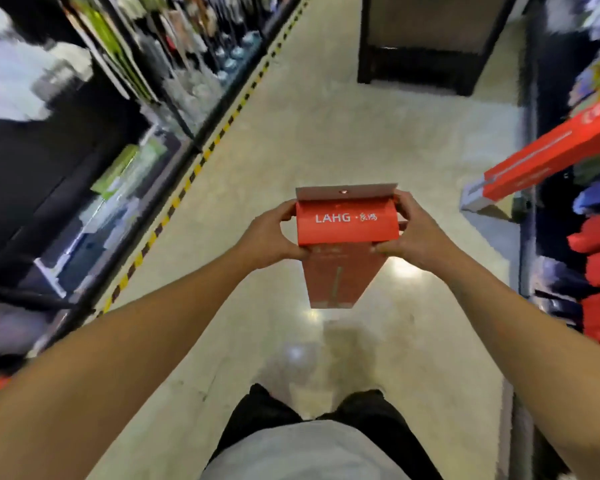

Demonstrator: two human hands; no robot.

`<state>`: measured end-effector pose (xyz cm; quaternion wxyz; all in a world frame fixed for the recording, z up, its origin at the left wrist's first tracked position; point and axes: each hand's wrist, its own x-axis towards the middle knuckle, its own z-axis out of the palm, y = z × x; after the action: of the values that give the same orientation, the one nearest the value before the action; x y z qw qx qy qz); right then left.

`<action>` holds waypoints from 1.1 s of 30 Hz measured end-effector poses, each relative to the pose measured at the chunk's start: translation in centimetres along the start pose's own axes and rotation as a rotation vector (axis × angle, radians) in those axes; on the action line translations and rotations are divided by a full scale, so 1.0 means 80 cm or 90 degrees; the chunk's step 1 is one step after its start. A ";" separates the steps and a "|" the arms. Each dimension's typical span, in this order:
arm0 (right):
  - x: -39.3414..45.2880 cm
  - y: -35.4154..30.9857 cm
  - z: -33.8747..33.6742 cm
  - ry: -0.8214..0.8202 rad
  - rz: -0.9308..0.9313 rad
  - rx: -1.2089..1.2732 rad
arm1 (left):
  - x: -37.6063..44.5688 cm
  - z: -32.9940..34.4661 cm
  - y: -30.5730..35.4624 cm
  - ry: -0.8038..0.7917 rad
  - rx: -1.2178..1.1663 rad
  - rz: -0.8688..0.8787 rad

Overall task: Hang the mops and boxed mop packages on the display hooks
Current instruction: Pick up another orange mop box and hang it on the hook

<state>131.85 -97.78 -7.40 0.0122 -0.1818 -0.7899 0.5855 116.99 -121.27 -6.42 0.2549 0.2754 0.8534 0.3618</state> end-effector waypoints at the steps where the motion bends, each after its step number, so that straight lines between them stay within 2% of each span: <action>1: 0.017 -0.021 0.023 -0.029 -0.017 -0.004 | -0.014 -0.027 -0.014 0.029 -0.016 -0.017; 10: 0.113 -0.230 0.292 -0.227 -0.207 0.043 | -0.186 -0.275 -0.160 0.272 -0.180 -0.108; 18: 0.137 -0.417 0.516 -0.312 -0.343 0.133 | -0.327 -0.459 -0.236 0.532 -0.262 -0.050; 22: 0.144 -0.494 0.601 -0.325 -0.382 0.200 | -0.368 -0.529 -0.256 0.622 -0.251 -0.034; 26: 0.167 -0.572 0.670 -0.373 -0.389 0.255 | -0.392 -0.581 -0.277 0.663 -0.193 -0.050; 33: 0.234 -0.693 0.745 -0.434 -0.454 0.271 | -0.391 -0.650 -0.309 0.756 -0.148 -0.110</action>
<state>85.41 -160.79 21.76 -0.0100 0.3049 -0.6255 0.7181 99.43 -181.05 13.86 -0.2077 -0.0733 0.8238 0.5223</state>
